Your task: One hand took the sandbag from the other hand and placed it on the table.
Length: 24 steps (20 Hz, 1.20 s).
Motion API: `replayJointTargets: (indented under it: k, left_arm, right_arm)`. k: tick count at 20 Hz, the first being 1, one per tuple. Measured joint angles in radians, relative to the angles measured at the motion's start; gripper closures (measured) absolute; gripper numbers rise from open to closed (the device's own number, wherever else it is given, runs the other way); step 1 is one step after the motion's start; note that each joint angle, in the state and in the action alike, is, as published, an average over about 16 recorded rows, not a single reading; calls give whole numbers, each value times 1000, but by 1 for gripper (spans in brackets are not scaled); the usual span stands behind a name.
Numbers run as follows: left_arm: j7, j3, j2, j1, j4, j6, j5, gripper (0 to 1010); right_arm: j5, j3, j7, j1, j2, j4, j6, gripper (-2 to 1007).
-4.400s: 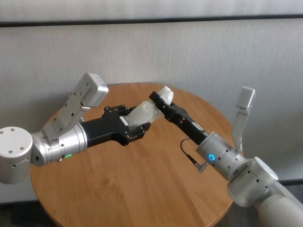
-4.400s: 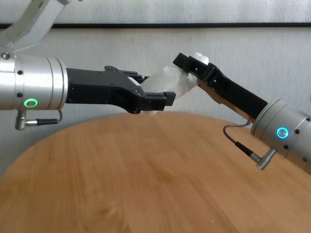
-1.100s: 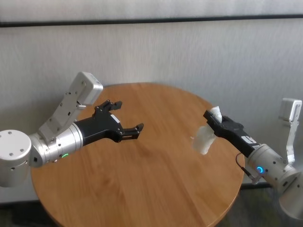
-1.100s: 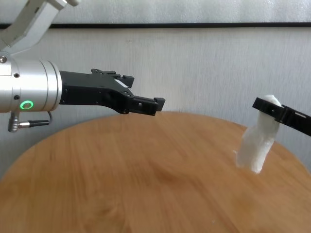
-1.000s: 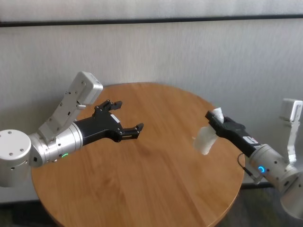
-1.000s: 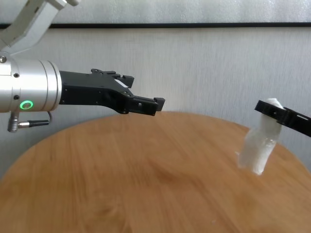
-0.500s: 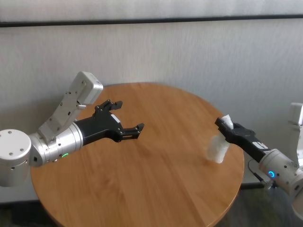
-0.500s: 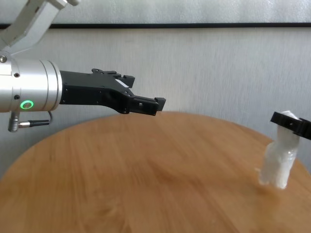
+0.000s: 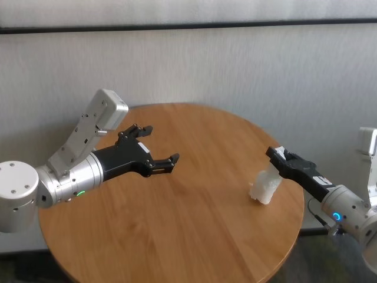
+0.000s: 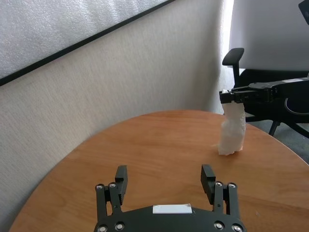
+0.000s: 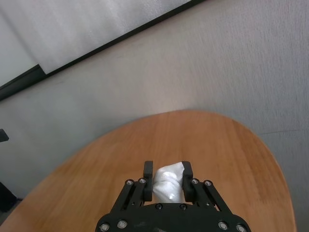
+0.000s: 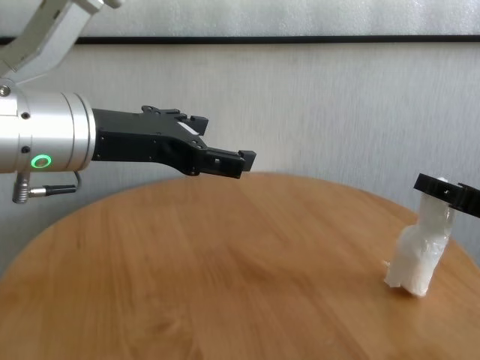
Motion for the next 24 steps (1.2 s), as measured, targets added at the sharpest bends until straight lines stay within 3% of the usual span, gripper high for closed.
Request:
replayJointTargets:
  k: [6, 17, 24]
  left_arm:
    - [0, 0, 0, 0, 0, 0, 0, 10]
    - [-1, 1, 1, 0, -1, -1, -1, 10]
    - [0, 1, 1, 0, -1, -1, -1, 10]
  right_arm:
    - [2, 1, -4, -2, 0, -2, -1, 503]
    - [3, 2, -8, -4, -1, -7, -5, 169]
    - [-49, -6, -22, -5, 10, -56, -42, 39]
